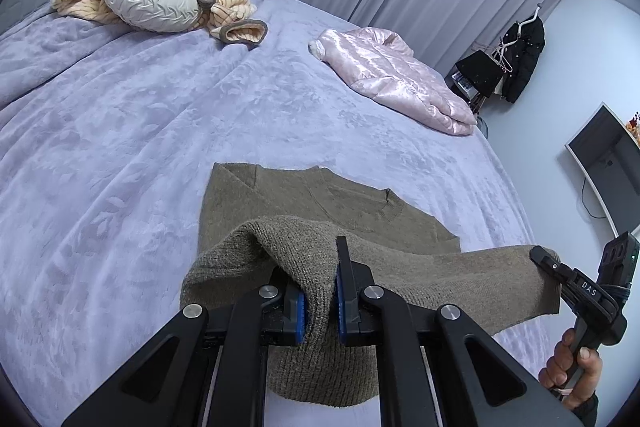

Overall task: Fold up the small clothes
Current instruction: 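Lift the hem with both tools and fold it up toward the collar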

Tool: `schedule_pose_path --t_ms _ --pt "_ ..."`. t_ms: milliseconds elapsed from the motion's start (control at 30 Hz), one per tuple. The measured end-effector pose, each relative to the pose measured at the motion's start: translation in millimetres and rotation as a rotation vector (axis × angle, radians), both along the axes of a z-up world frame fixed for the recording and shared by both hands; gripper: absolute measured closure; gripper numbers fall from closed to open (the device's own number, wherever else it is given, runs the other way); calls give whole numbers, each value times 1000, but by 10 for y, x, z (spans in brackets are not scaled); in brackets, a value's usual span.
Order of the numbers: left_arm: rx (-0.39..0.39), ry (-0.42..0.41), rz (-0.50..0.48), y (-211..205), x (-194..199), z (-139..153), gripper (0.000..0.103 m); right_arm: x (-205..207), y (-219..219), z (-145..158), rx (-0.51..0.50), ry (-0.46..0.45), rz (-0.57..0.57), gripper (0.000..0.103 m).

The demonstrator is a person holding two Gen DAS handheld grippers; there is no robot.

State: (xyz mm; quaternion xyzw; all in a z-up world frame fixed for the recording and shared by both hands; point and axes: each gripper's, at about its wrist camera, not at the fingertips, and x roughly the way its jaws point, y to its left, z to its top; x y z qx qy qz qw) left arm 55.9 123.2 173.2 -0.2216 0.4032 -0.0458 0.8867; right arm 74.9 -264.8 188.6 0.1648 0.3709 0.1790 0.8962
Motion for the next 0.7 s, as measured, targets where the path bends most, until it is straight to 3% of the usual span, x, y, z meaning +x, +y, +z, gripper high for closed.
schedule_pose_path --t_ms 700 --pt "3 67 -1 16 646 -345 91 487 55 -239 -58 52 -32 93"
